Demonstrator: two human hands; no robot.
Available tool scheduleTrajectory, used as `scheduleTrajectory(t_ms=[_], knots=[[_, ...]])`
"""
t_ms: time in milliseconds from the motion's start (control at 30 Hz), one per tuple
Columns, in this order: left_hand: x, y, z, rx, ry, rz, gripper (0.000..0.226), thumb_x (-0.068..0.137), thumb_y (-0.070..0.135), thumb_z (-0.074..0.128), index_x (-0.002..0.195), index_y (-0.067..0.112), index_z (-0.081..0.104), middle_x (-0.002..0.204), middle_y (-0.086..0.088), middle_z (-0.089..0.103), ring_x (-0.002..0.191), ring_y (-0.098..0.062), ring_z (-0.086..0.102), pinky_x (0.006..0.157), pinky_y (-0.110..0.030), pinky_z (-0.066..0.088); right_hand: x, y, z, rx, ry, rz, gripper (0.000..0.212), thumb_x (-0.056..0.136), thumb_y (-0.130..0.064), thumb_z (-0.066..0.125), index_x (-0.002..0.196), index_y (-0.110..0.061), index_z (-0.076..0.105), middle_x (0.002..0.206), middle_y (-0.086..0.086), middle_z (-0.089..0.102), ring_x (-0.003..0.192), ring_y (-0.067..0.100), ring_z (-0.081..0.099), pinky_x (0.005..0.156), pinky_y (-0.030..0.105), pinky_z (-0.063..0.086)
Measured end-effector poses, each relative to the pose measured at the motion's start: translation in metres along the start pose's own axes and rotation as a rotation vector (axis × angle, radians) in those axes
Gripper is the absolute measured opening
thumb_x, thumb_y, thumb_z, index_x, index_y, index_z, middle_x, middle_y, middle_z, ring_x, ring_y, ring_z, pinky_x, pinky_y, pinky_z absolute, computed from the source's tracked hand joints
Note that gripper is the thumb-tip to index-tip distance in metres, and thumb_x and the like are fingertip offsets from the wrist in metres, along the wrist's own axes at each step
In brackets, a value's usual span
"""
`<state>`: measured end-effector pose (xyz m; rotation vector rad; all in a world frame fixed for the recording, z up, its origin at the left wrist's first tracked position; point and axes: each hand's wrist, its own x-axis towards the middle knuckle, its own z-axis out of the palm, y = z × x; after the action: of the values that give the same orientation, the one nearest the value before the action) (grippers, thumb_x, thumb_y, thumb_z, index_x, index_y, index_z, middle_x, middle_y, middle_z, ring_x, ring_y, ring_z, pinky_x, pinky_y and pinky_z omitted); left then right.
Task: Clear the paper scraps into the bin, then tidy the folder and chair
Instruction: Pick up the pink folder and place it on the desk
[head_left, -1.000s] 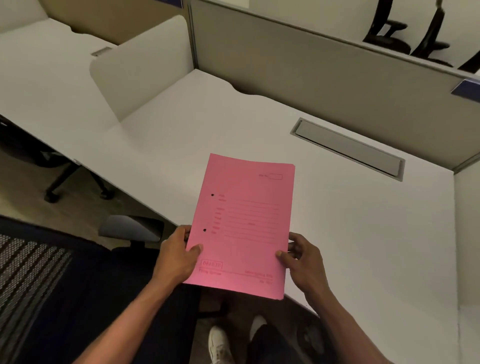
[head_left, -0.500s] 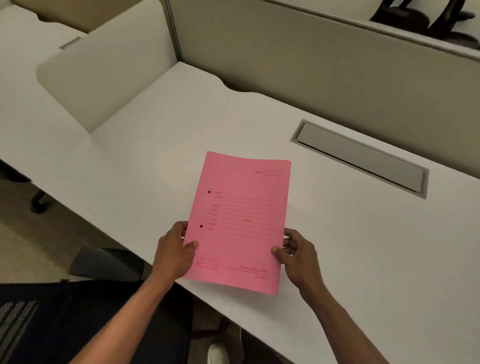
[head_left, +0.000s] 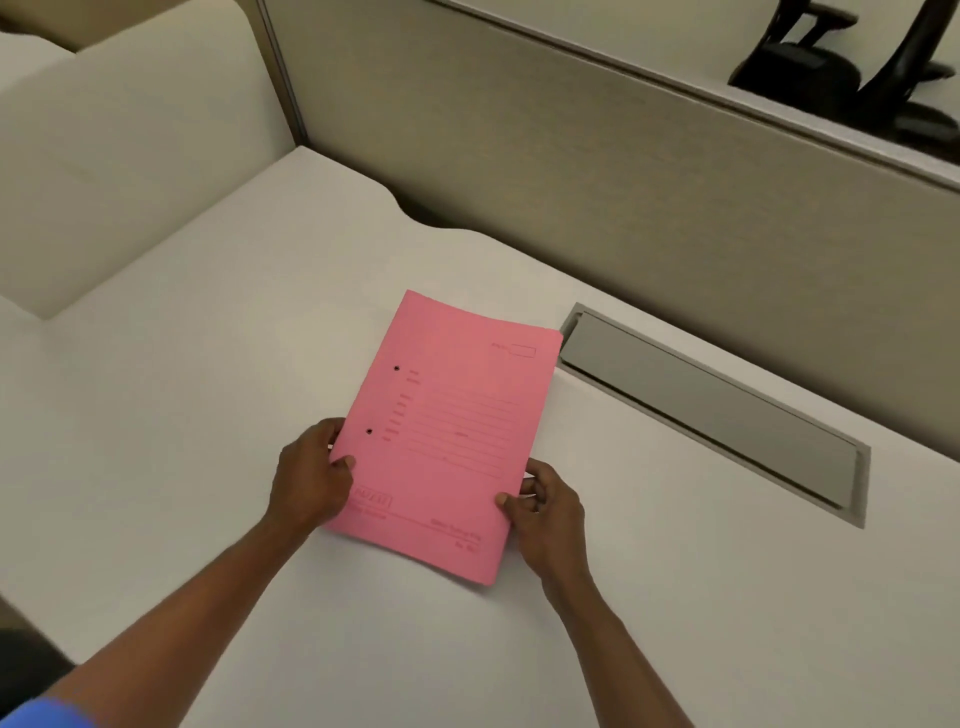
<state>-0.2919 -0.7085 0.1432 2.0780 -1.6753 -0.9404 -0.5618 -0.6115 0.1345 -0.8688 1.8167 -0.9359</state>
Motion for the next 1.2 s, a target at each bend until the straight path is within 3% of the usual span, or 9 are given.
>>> scheduleTrajectory(t_ms=[267,467,600,767,967,1200], knots=[[0.092,0.047,0.017,0.029,0.066,0.051,0.046,0.094,0.002,0.063,0.138,0.013,0.068,0.13,-0.014,0.07,0.118,-0.039,0.068,0.104,-0.051,0.056,0.089,-0.025,0.005,0.002,0.047,0.018,0.04,0.089,-0.007,0.078,0.124,-0.024,0.069,0.098,-0.004,0.079,0.092,0.018,0.076,0.092,0.05,0.062],[0.144,0.077,0.023,0.07,0.09,0.092,0.045,0.093,0.002,0.065,0.137,0.009,0.068,0.131,-0.016,0.07,0.12,-0.04,0.067,0.106,-0.05,0.053,0.14,-0.042,0.008,-0.052,0.1,0.005,0.036,0.087,-0.01,0.081,0.12,-0.018,0.07,0.098,-0.002,0.08,0.094,0.023,0.077,0.091,0.052,0.063],[0.169,0.088,0.029,0.087,0.115,0.108,0.047,0.092,0.002,0.064,0.138,0.008,0.068,0.134,-0.018,0.07,0.123,-0.042,0.065,0.108,-0.05,0.052,0.158,-0.047,0.012,-0.067,0.161,0.008,0.044,0.082,-0.012,0.087,0.122,-0.018,0.07,0.101,-0.001,0.082,0.093,0.02,0.078,0.092,0.044,0.063],[0.189,0.097,0.036,0.086,0.151,0.088,0.044,0.091,0.003,0.065,0.134,0.01,0.071,0.129,-0.015,0.072,0.12,-0.042,0.067,0.104,-0.051,0.055,0.167,-0.051,0.017,-0.105,0.247,0.001,0.056,0.081,-0.017,0.09,0.131,-0.016,0.064,0.096,0.003,0.08,0.087,0.021,0.077,0.08,0.03,0.055],[0.204,0.101,0.046,0.219,0.162,0.111,0.046,0.095,0.008,0.065,0.14,0.009,0.067,0.132,-0.02,0.066,0.133,-0.043,0.05,0.107,-0.053,0.049,0.17,-0.054,0.029,-0.212,0.317,-0.005,0.05,0.085,-0.019,0.088,0.127,-0.014,0.06,0.121,0.008,0.078,0.106,0.03,0.077,0.097,0.045,0.06],[0.21,0.104,0.05,0.287,0.135,0.141,0.047,0.095,0.009,0.066,0.142,0.007,0.065,0.134,-0.024,0.059,0.134,-0.043,0.051,0.106,-0.053,0.052,0.173,-0.054,0.036,-0.25,0.373,0.001,0.049,0.087,-0.023,0.085,0.128,-0.015,0.06,0.129,0.007,0.072,0.114,0.032,0.072,0.097,0.047,0.059]])
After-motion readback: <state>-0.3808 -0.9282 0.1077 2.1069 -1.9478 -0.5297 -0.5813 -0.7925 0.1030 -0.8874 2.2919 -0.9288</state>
